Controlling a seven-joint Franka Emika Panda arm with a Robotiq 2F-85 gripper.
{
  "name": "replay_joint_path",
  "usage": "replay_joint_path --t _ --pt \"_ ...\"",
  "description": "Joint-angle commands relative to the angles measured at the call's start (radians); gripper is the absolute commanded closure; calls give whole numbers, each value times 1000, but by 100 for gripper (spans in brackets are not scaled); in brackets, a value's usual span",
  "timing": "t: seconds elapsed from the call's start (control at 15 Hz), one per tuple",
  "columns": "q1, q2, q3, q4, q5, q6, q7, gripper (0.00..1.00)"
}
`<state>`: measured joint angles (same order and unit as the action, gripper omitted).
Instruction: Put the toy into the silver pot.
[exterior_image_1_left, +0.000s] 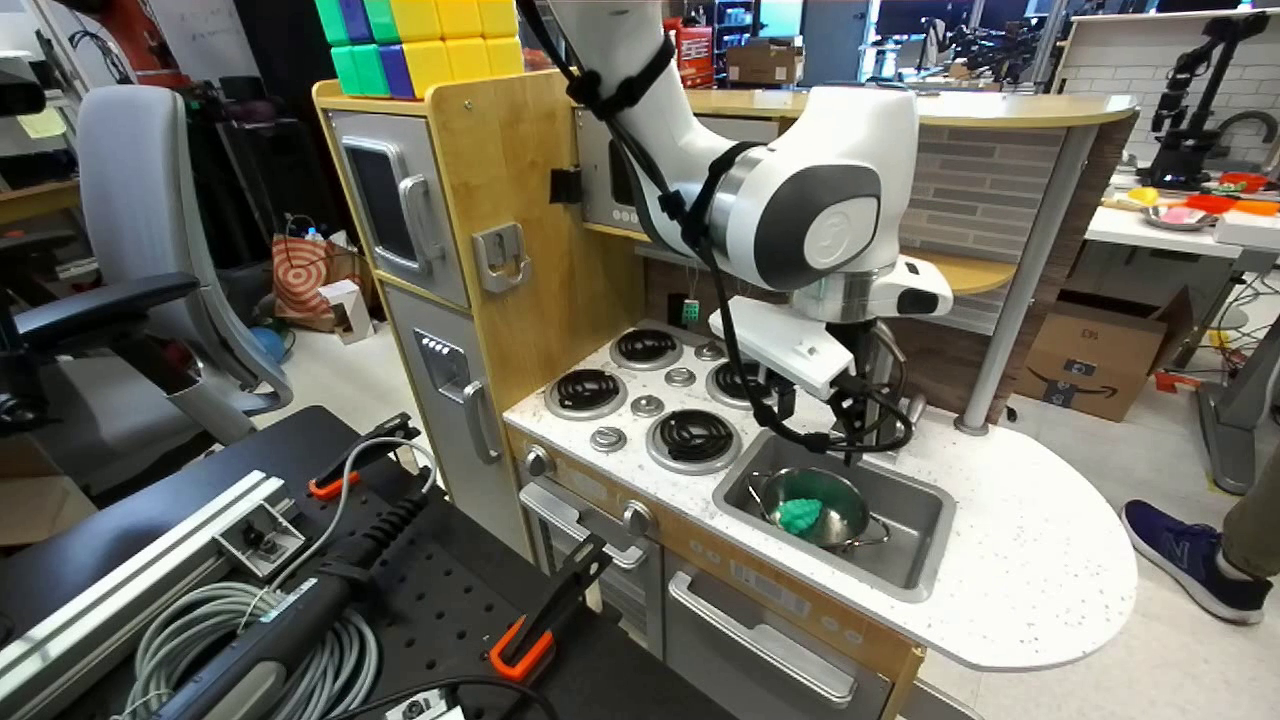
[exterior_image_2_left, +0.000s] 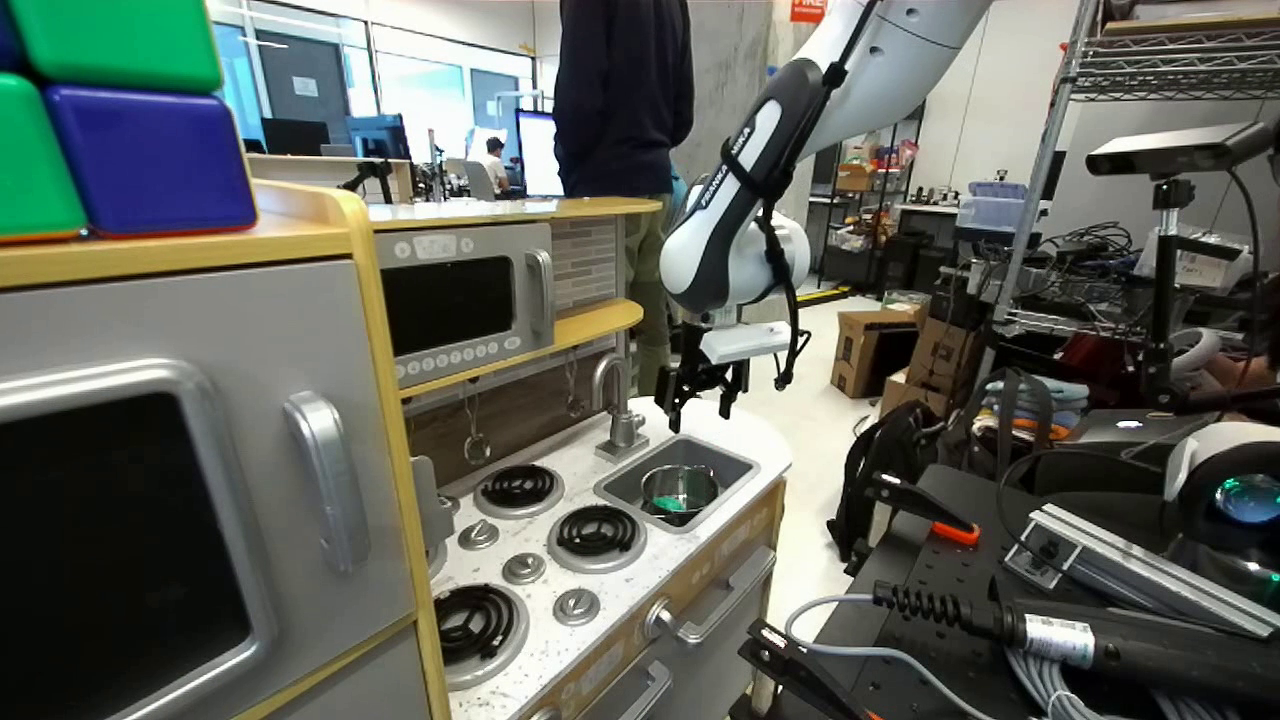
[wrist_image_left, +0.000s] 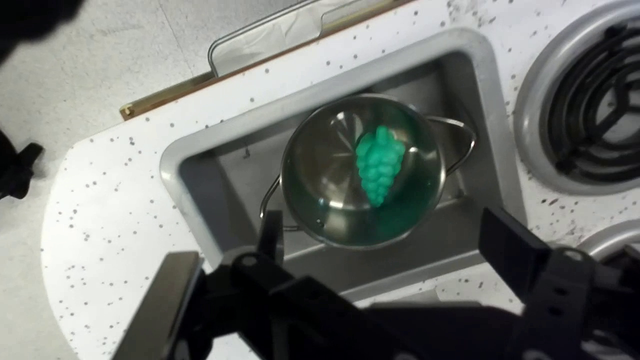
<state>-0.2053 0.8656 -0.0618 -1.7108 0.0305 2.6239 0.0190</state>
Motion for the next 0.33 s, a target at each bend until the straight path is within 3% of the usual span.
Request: replay_joint_path --t 0.0,0.27 --pt "6 -1 7 -1 10 -31 -38 0" --pt "9 -1 5 -4 9 -37 -42 0"
